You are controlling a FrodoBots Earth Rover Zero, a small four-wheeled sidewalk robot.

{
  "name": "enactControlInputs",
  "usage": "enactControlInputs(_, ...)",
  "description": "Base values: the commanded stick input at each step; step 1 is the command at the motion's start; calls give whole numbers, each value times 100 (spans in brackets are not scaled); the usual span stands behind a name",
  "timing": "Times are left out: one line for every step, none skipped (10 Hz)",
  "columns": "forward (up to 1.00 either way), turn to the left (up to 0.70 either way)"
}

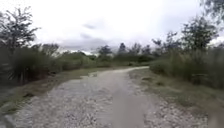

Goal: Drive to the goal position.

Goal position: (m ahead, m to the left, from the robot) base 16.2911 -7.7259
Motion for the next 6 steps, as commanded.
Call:
enactControlInputs(50,0)
enactControlInputs(50,0)
enactControlInputs(50,0)
enactControlInputs(50,0)
enactControlInputs(50,0)
enactControlInputs(50,0)
